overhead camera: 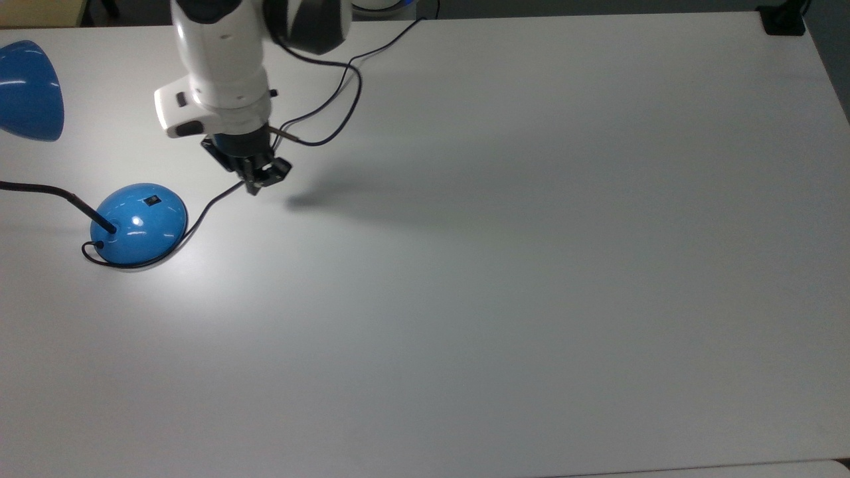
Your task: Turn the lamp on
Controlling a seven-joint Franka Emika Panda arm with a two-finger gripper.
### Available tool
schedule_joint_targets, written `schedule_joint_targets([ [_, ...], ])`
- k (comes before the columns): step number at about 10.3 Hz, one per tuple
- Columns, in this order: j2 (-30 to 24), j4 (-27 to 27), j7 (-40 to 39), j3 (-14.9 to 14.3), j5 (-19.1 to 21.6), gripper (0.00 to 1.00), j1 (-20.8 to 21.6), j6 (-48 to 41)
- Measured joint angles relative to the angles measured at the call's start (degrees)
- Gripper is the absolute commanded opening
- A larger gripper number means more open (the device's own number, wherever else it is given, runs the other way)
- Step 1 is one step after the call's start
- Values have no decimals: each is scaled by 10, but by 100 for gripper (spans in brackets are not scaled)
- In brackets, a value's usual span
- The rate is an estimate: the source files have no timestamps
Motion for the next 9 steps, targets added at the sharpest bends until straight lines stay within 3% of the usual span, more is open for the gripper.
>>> schedule_joint_targets([
  [3, -50, 69, -2, 11, 1, 6, 77, -178],
  [6, -71, 171, -82, 11, 20, 33, 124, -371],
  [7, -79, 188, -95, 10, 25, 51, 134, -388],
  [8, -90, 194, -99, 9, 25, 96, 142, -393],
  [9, -102, 195, -101, 8, 25, 100, 145, -394],
])
